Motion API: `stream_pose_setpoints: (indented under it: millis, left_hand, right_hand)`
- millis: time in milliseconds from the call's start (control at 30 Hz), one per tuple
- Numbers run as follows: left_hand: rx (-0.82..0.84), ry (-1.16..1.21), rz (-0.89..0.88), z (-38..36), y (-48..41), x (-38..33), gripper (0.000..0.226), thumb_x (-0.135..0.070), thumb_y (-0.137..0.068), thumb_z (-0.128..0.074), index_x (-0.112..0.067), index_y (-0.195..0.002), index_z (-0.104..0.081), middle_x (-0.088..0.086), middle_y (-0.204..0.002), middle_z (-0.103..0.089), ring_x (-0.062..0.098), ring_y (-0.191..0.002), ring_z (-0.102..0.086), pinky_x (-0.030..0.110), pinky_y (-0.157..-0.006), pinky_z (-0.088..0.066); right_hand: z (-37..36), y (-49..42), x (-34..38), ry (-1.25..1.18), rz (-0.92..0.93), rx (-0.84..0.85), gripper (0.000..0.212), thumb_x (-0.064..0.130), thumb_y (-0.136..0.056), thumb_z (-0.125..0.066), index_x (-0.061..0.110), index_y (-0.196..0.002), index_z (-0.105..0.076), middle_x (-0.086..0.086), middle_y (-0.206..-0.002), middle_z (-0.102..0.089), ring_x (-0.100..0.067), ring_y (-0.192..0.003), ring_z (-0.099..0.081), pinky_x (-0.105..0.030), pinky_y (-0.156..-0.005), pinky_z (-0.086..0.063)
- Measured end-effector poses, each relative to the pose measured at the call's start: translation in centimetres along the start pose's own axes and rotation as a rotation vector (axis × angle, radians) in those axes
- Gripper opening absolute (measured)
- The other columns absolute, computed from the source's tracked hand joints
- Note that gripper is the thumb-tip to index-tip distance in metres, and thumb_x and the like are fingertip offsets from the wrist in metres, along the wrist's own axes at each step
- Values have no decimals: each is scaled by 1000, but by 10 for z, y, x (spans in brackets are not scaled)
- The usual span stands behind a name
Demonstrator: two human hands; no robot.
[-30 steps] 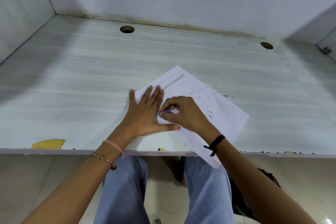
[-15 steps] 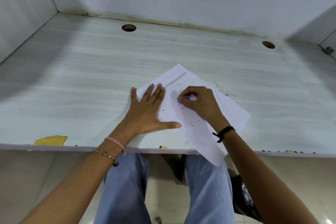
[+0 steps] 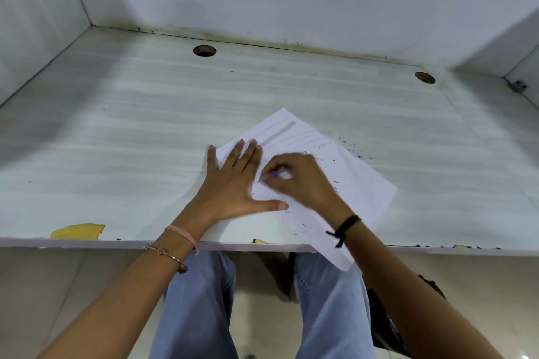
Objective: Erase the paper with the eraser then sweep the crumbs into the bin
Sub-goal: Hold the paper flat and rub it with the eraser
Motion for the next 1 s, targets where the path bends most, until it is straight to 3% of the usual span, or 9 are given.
stream_pose_setpoints:
  millis: [100, 233, 333, 467, 567, 700, 767, 900, 1000]
  left_hand:
    - [5, -17, -6, 0, -1, 0, 137, -104, -49, -2, -19, -155, 14, -4, -161, 22, 13, -147, 23, 65, -112, 14]
    - [-1, 0, -2, -1, 1, 0, 132, -102, -56, -12, -19, -155, 14, -6, -161, 22, 12, -147, 24, 65, -111, 16]
    - [-4, -6, 2, -2, 1, 1, 128, -101, -59, -11, -19, -154, 15, -6, -161, 23, 12, -147, 24, 66, -111, 15]
    - [-28, 17, 38, 1, 1, 0, 112, -93, -71, -7, -21, -156, 10, -7, -162, 17, 11, -148, 19, 67, -110, 14]
    - [-107, -33, 57, 6, 7, -5, 104, -84, -73, 10, -23, -157, -5, -6, -164, -2, 16, -151, 1, 69, -111, 8]
    - [-302, -53, 56, 23, 11, -8, 95, -85, -79, -5, -27, -143, -45, -2, -142, -47, 25, -134, -40, 68, -110, -5]
    - [-367, -34, 21, 29, 4, -9, 93, -90, -76, -18, -22, -126, -58, -1, -122, -55, 26, -119, -50, 65, -109, -16]
    - [-343, 110, -129, 31, -21, -14, 93, -93, -68, -31, -13, -107, -55, -2, -113, -54, 19, -110, -51, 50, -113, -25]
    - [-350, 310, -183, 41, -42, -9, 62, -74, -85, -38, -13, -89, -52, -4, -94, -53, 17, -90, -52, 28, -85, -39]
  right_hand:
    - [-7, 6, 0, -15, 35, 95, 3, 11, -77, -75, 11, -79, -73, 6, -79, -72, 4, -76, -59, -5, -72, -38]
    - [35, -12, -37, -54, -96, -179, 3, 9, -78, -71, 10, -76, -72, 3, -79, -71, 4, -68, -56, -6, -65, -37]
    - [37, -13, -50, -93, -175, -230, 5, 10, -81, -68, 9, -77, -70, -1, -79, -70, 2, -60, -50, -8, -58, -36]
    - [49, 4, -70, -377, -295, -371, 9, 19, -90, -58, 16, -89, -67, 7, -93, -72, -10, -84, -63, -19, -73, -44]
    - [53, 10, -73, -378, -295, -367, 13, 19, -94, -50, 21, -97, -63, 1, -93, -70, -13, -73, -56, -22, -69, -43]
    - [50, 8, -67, -354, -217, -297, 13, 9, -95, -53, 11, -97, -66, 4, -83, -66, -6, -67, -59, -11, -64, -47]
    - [49, 7, -69, -370, -228, -263, 12, 5, -91, -58, 8, -96, -69, 3, -91, -69, -3, -75, -63, -10, -68, -47]
    - [48, 9, -73, -345, -241, -237, 22, -1, -84, -63, 12, -100, -71, 3, -106, -69, -1, -91, -64, -8, -76, -46]
    - [47, 8, -69, -332, -200, -245, 20, 0, -85, -64, 11, -100, -71, -1, -104, -70, -3, -89, -65, -10, -77, -47]
Point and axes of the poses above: each hand's wrist, its own y-axis away from the middle knuckle, its own z-axis out of the back of the hand, x = y × z, the point moved 8 cm from there along -y, towards the middle knuckle
